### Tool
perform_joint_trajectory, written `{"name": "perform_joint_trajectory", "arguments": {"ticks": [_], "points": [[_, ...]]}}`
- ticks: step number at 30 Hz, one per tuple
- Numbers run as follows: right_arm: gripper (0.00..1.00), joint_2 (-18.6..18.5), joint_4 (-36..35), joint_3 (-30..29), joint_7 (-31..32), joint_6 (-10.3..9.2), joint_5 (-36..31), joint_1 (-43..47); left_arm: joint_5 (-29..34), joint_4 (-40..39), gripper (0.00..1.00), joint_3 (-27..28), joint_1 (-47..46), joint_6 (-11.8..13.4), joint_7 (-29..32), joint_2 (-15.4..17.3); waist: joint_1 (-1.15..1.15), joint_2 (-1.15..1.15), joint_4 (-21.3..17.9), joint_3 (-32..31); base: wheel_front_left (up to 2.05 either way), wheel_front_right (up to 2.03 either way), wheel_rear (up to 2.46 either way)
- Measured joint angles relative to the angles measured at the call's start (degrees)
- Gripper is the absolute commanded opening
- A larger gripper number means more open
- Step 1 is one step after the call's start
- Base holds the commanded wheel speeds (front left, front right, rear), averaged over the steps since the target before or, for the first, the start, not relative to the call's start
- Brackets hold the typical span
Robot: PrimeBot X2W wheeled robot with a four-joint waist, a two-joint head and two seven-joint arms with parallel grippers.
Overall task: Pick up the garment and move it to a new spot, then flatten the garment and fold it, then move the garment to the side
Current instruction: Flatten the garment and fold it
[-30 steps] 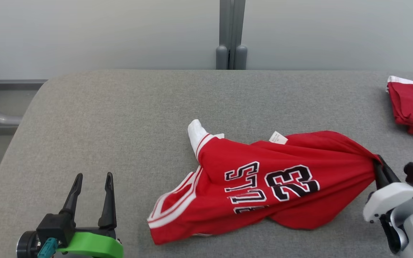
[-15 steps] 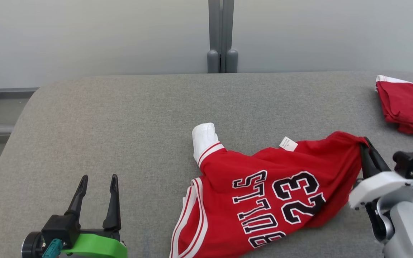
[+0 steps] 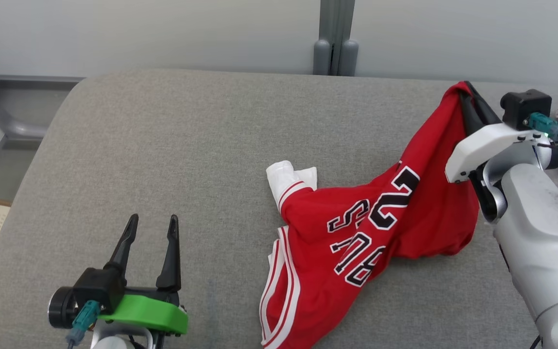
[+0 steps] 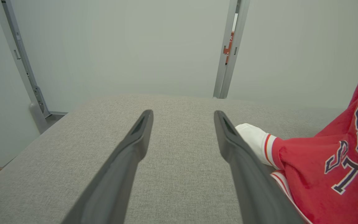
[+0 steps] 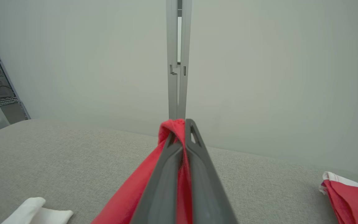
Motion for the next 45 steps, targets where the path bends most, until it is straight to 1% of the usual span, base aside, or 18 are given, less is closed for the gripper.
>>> {"name": "perform_joint_trajectory", "arguments": {"ticks": [4,5,6,7,8,11,14,18,27,35,40,45], "points": [[0.00,-0.82,8.42,-0.70,-0.25,0.00,-2.11,-5.08,-0.67,0.20,1.00,-1.79,-2.27,0.01,0.00,-0.01,0.00,0.00,1.79,2.13,0.00,0.00,0.00],[0.24,-0.88,9.59,-0.74,-0.27,0.00,-2.46,-5.61,-0.83,0.22,1.00,-2.03,-2.48,0.03,0.00,-0.01,0.00,0.00,2.07,2.44,0.00,0.00,0.00],[0.38,-0.86,11.84,-0.81,-0.42,0.00,-2.97,-6.42,-1.13,0.31,1.00,-2.37,-2.79,0.10,0.00,-0.02,0.00,0.00,2.62,3.08,0.00,0.00,0.00],[0.96,-0.86,13.32,-0.89,-0.48,0.00,-3.41,-6.87,-1.38,0.41,1.00,-2.64,-2.98,0.22,0.00,-0.02,0.00,0.00,3.05,3.56,0.00,0.00,0.00],[1.00,-0.82,14.32,-1.00,-0.66,0.00,-3.50,-7.13,-1.64,0.46,1.00,-2.86,-3.07,0.24,0.00,-0.02,0.00,0.00,3.36,3.92,0.00,0.00,0.00],[1.00,-0.54,16.27,-1.19,-0.93,0.00,-3.58,-7.77,-1.91,0.63,1.00,-3.27,-3.35,0.54,0.00,-0.02,0.00,0.00,4.12,4.99,0.00,0.00,0.00],[1.00,-0.30,15.48,-1.77,-1.01,0.00,-2.89,-7.60,-1.91,0.77,1.00,-3.22,-3.35,0.77,0.00,-0.02,0.00,0.00,4.00,5.42,0.00,0.00,0.00],[1.00,-1.42,8.94,-3.15,-1.25,0.00,-1.10,-4.55,-1.53,0.97,1.00,-2.77,-3.23,0.78,0.00,-0.03,0.00,0.00,2.96,5.00,0.00,0.00,0.00],[1.00,-3.13,-7.06,-4.22,-1.25,0.00,1.62,9.73,-0.21,0.89,1.00,-1.20,-1.17,0.77,0.00,-0.05,0.00,0.00,-0.95,2.12,0.00,0.00,0.00],[1.00,-1.96,-19.42,-5.65,-1.26,0.00,2.91,22.82,0.64,1.01,1.00,-0.15,1.55,0.67,0.00,-0.05,0.00,0.00,-4.04,-1.24,0.00,0.00,0.00],[1.00,-1.24,-24.94,-5.14,-1.25,0.00,3.42,29.86,0.99,0.97,1.00,0.11,2.22,0.48,0.00,-0.05,0.00,0.00,-5.86,-2.62,0.00,0.00,0.00],[1.00,0.36,-29.47,-5.57,-1.25,0.00,3.44,35.00,1.05,1.03,1.00,-0.22,2.57,0.27,0.00,-0.05,0.00,0.00,-7.05,-3.39,0.00,0.00,0.00]]}}
